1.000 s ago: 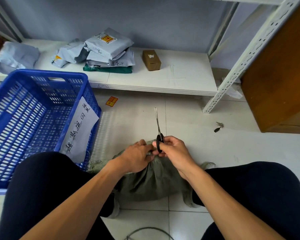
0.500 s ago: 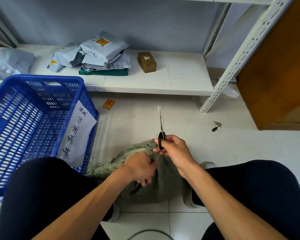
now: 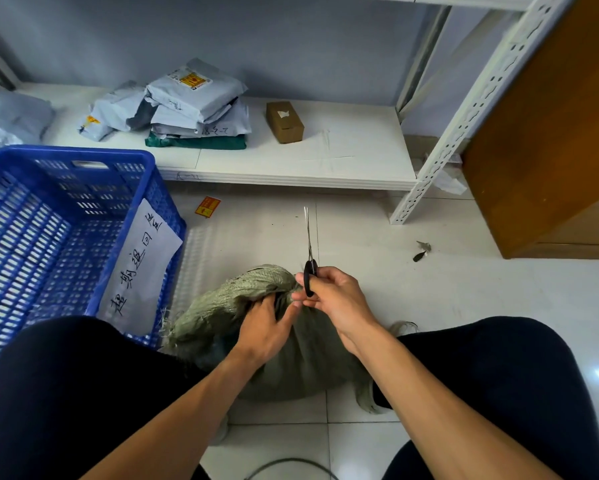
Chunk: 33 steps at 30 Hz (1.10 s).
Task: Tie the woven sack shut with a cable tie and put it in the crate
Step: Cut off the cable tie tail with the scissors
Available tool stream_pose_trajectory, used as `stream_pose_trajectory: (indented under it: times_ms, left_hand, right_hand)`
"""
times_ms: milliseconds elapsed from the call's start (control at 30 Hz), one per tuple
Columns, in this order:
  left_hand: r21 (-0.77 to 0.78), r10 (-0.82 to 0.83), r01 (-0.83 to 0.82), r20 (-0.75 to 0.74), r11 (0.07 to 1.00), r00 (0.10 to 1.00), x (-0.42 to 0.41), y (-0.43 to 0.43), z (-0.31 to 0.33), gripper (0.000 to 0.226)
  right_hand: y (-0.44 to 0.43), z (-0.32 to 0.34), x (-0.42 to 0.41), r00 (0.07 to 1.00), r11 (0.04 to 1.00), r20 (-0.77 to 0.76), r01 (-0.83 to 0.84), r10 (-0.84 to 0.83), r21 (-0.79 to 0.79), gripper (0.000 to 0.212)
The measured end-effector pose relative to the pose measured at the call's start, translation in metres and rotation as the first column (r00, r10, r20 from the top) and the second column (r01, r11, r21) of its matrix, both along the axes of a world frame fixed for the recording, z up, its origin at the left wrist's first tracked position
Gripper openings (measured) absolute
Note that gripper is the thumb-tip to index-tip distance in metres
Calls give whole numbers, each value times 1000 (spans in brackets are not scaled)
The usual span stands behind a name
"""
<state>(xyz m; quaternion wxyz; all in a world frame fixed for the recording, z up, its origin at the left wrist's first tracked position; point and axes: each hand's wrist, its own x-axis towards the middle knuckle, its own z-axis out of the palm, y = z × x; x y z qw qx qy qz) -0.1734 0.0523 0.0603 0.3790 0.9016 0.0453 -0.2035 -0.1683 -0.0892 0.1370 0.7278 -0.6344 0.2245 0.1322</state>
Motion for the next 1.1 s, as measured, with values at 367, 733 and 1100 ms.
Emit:
stream_pose_trajectory:
  times_ms: [367, 733, 1100]
  left_hand:
    - [-526, 244, -335, -235, 782, 941, 21, -7, 33, 7]
    - [-307, 146, -157, -60, 939, 987, 39, 4, 36, 41]
    - [-402, 353, -446, -285, 800, 891, 52, 10, 40, 20]
  right_hand:
    - [-4, 2, 4, 1000, 1000, -11, -10, 10, -4, 32]
    - [-14, 14, 12, 998, 998, 69, 13, -9, -60, 21]
    - [-43, 13, 3, 990, 862, -33, -137, 139, -488, 27]
